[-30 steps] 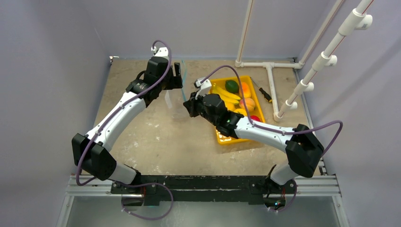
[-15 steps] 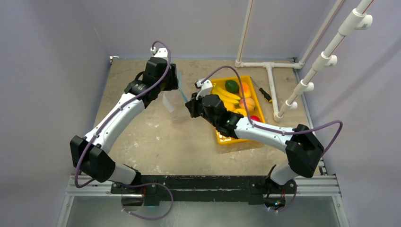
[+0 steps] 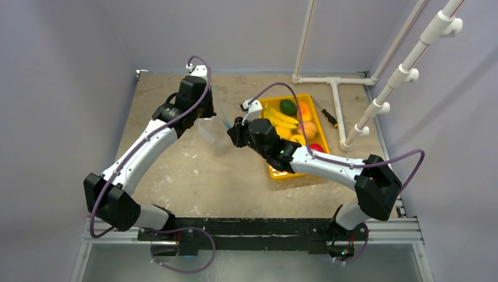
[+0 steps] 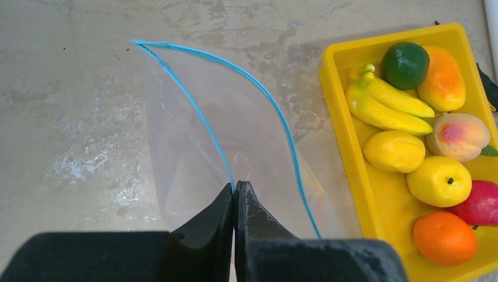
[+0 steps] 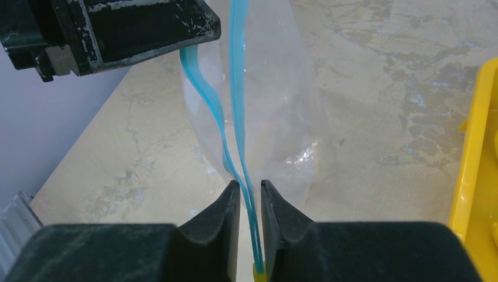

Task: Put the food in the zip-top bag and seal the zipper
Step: Open the zipper of the food storage bag.

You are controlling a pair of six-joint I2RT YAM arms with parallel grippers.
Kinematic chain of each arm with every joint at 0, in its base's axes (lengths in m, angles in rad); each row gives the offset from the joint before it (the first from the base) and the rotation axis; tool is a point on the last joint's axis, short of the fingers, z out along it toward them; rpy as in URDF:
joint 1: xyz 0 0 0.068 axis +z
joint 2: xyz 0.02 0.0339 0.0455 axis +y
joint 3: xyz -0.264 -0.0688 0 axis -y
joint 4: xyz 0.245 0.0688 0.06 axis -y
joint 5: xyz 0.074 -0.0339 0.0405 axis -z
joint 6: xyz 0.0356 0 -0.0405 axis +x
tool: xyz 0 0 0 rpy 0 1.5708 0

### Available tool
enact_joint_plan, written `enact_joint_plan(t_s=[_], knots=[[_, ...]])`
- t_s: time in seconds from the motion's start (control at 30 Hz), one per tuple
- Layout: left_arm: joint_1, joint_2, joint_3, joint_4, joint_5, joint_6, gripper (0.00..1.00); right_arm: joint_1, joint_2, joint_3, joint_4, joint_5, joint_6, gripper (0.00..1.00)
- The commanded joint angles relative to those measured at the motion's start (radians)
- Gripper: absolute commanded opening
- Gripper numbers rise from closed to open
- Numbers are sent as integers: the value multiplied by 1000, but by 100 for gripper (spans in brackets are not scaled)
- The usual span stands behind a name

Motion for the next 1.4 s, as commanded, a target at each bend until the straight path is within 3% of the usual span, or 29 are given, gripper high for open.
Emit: enact_joint_plan(t_s=[0.0,0.1,0.5,0.87,1.37], knots=[[3,-49,-13,-3,3,16,0,6,-30,51,-7,33,11,29],[3,-65,-14,-5,1,19,0,8,-60,60,-25,39,11,42],[3,-94,-18,-30,84,60,0,8,-73,204,-166,125,32,50],[3,-105,-37,-45,121,80,0,8,14,324,-206,65,50,53],[3,-115,-38,-44,143,96,0,8,149,430,-288,129,90,54]])
